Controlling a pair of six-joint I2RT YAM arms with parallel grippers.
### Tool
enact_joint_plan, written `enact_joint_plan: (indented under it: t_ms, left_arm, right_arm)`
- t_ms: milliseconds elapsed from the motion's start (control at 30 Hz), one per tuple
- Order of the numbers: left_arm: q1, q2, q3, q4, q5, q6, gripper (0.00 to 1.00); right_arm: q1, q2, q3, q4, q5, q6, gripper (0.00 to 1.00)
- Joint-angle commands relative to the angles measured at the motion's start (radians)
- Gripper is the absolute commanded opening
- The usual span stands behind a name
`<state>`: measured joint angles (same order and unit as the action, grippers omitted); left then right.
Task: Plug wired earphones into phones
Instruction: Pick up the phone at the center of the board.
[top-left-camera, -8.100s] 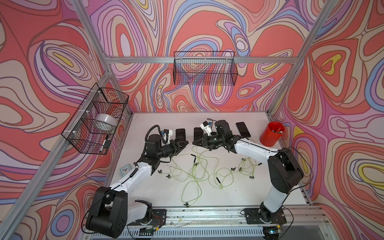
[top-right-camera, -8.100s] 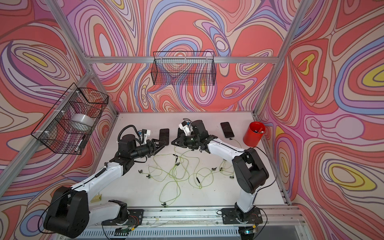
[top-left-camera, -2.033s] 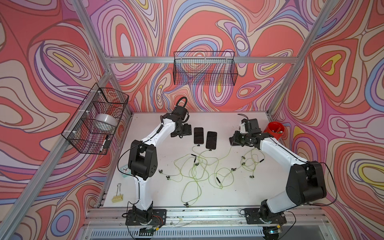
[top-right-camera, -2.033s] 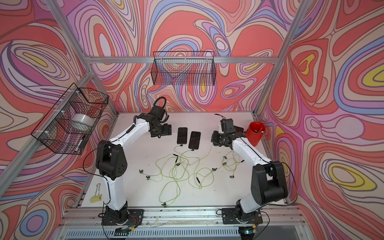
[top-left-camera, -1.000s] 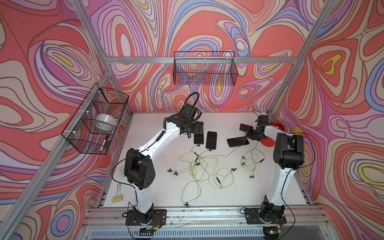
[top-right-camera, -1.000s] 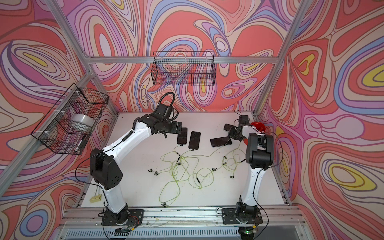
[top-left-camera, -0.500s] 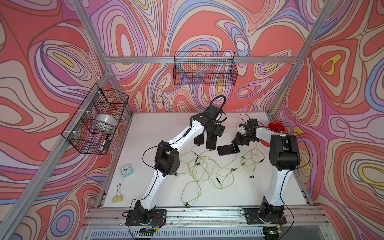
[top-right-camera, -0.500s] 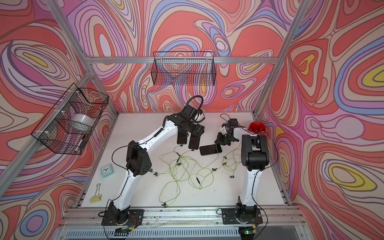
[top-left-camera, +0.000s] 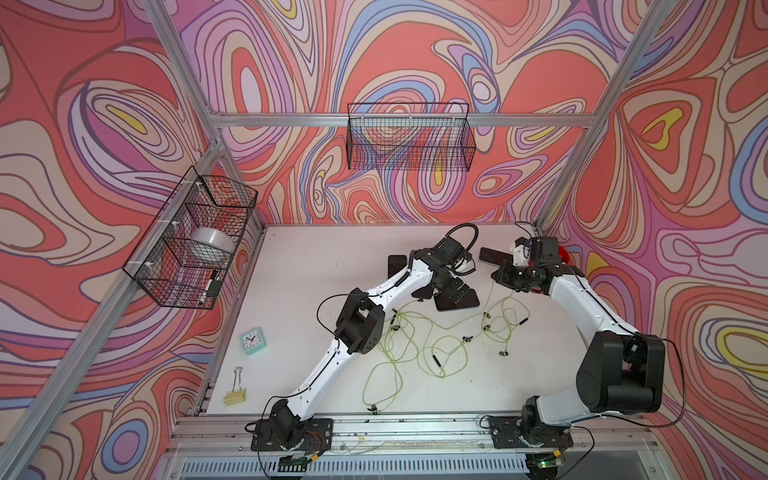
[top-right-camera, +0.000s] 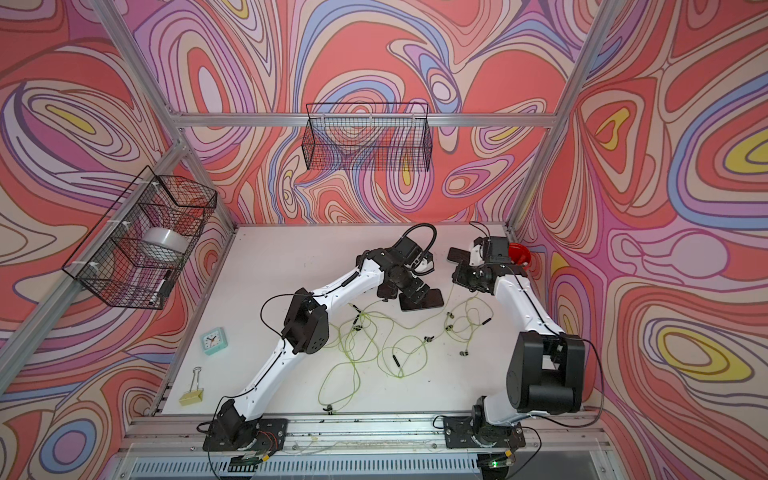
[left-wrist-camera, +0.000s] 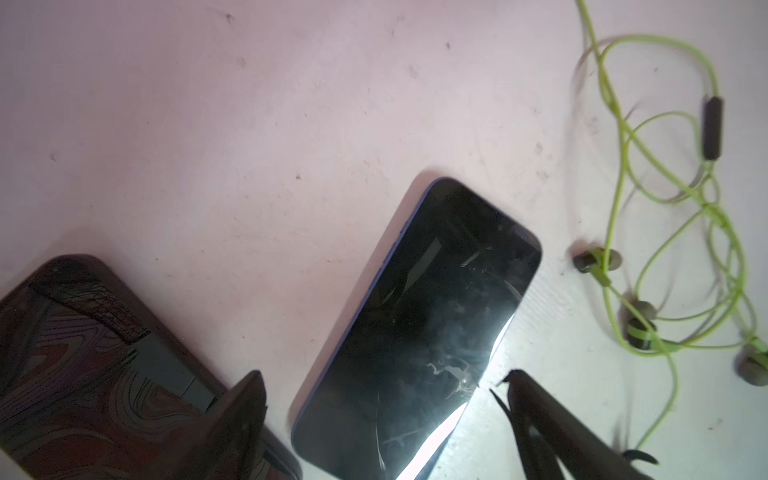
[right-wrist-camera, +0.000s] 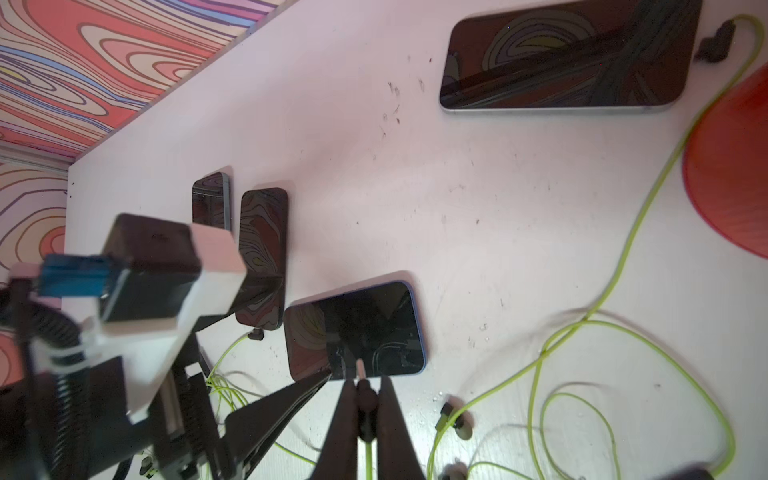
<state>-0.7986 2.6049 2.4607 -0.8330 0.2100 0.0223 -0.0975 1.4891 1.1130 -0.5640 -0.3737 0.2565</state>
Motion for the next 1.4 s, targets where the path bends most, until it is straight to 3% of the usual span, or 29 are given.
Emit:
enact_joint_plan:
  t_ms: [0,367,567,867,1033,1100,1200,1367]
  left_arm:
    - [-0.005,0.04,0.023,-0.04,-0.047,0.094,0.98]
    - [-0.026,0.089,0.021,-0.132,-0.001,0.19,0.99]
    - [-0.048,0.088,0.013,-0.213,-0.07,0.225,0.89]
    - [-0.068,0.074,0.006,-0.329,-0.147,0.232,0.66]
    - [-0.075,0.049,0.004,-0.428,-0.153,0.191,0.61]
    - [-0.077,0.056,0.023,-0.455,-0.172,0.188,0.64]
    - [-0.075,0.065,0.03,-0.443,-0.199,0.198,0.84]
    - [-0.075,0.11,0.065,-0.439,-0.167,0.215,0.9]
  right_arm:
    - [0.002,-0.052,-0.023,-0.053,0.024,0.006,0.0]
    - [0.002,-0.179,-0.061,-0.127,0.038,0.01,0.0]
    - [0.002,-0.195,-0.086,-0.106,0.025,0.027,0.0]
    - [0.002,-0.197,-0.098,-0.105,0.027,0.024,0.0]
    - [0.002,-0.191,-0.108,-0.093,0.023,0.028,0.0]
    - [0.002,-0.188,-0.113,-0.085,0.017,0.033,0.0]
    - [0.003,-0.187,-0.114,-0.079,0.015,0.036,0.0]
    - [0.003,-0.197,-0.12,-0.085,0.022,0.035,0.0]
